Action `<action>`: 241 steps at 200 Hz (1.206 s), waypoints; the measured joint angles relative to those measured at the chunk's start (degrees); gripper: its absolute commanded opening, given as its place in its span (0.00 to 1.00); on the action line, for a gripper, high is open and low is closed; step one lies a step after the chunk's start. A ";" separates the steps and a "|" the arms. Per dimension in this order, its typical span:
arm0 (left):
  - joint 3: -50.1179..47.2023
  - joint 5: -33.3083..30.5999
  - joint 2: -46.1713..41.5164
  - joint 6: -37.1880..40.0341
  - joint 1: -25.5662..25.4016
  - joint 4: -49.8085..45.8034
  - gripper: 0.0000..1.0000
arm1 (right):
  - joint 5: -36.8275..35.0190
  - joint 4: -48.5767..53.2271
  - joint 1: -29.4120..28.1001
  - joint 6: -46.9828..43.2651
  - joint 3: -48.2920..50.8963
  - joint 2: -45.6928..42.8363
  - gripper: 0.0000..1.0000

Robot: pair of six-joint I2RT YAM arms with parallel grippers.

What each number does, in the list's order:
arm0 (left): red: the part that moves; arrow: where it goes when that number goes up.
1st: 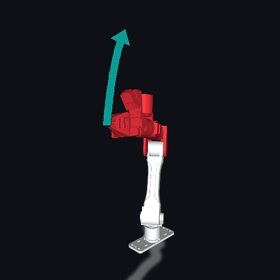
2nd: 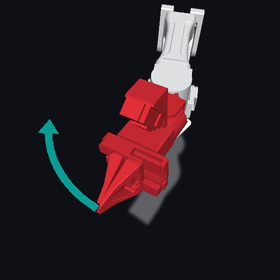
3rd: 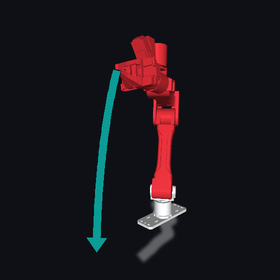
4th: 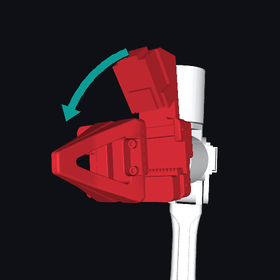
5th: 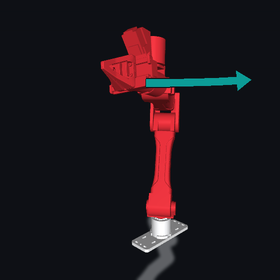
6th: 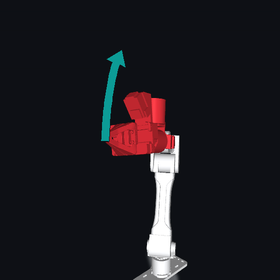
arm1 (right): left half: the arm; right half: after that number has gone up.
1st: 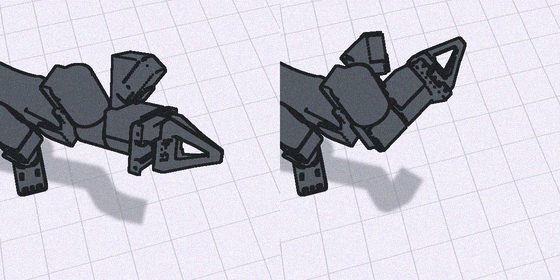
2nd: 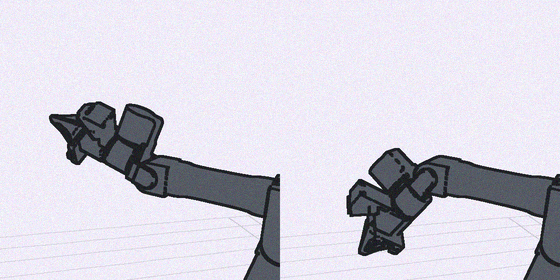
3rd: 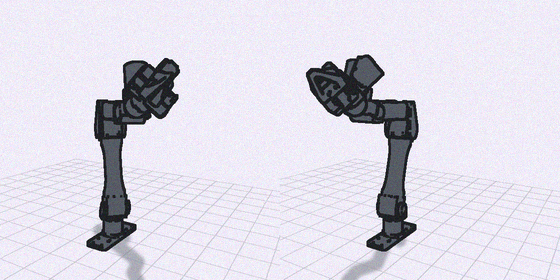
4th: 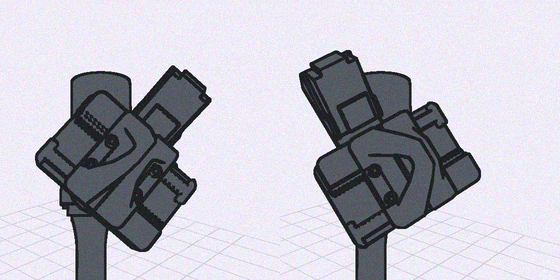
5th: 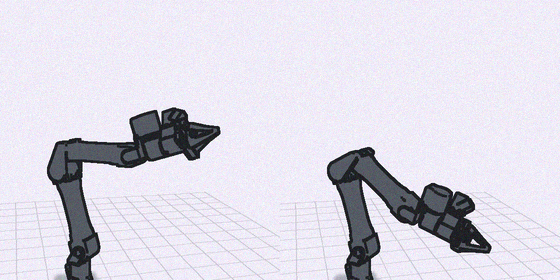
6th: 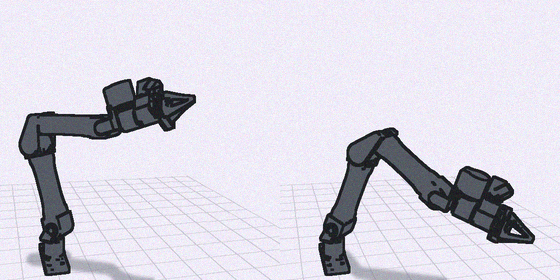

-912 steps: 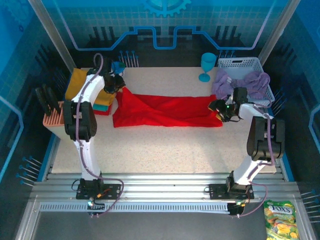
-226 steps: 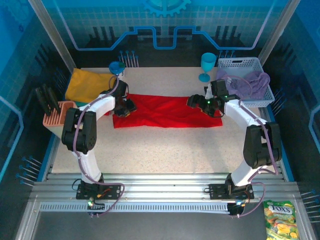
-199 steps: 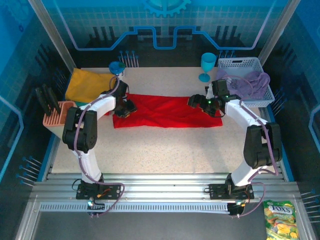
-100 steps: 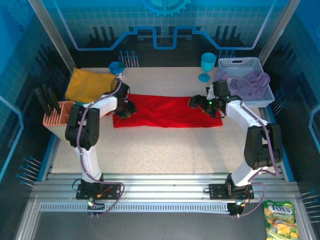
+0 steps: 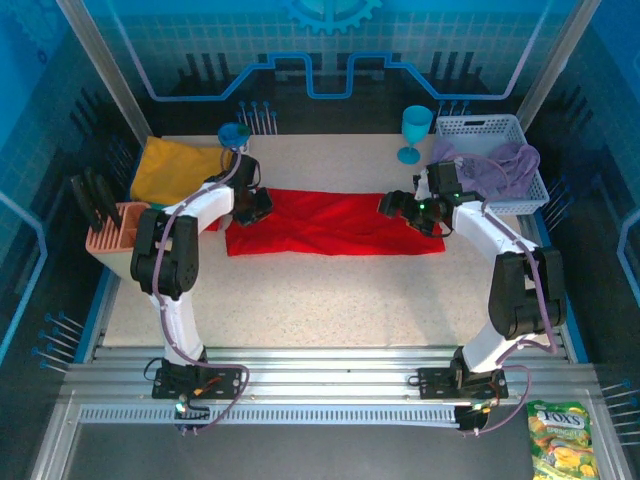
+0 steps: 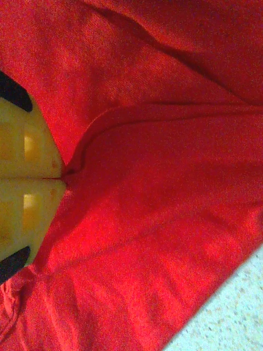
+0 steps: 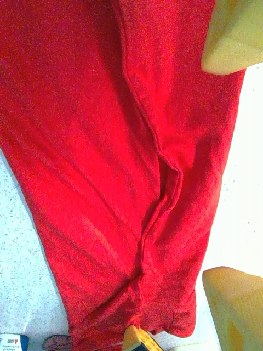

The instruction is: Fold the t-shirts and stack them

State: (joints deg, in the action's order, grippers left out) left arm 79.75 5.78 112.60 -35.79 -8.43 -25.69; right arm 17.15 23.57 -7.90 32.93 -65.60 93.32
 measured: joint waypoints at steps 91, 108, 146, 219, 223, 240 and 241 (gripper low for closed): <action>8.81 1.40 3.10 -1.62 -1.68 0.04 0.00 | 0.04 1.01 0.94 -0.48 0.04 0.00 0.91; 11.13 1.53 4.83 -1.64 -2.05 0.02 0.00 | 0.07 1.18 0.96 -0.68 0.04 0.00 0.91; 15.76 1.51 8.37 -1.29 -2.86 -1.29 0.00 | 0.46 1.51 1.31 -1.09 0.09 0.00 0.91; 26.47 1.31 15.28 1.20 -4.76 -4.13 0.21 | 1.31 1.75 1.40 -1.11 0.87 -0.02 0.91; 26.88 1.29 15.72 1.29 -4.85 -4.22 0.30 | 1.31 1.77 1.44 -1.14 0.92 -0.02 0.91; 28.70 1.31 17.73 2.08 -5.22 -4.63 0.50 | 1.29 2.25 1.57 -1.53 1.11 -0.11 0.91; 28.76 1.29 17.79 2.25 -5.22 -4.66 0.51 | 1.29 2.29 1.57 -1.55 1.11 -0.11 0.91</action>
State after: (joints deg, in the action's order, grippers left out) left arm 108.51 7.07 130.39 -33.54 -13.65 -30.35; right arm 18.44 25.87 -6.33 31.38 -64.49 93.21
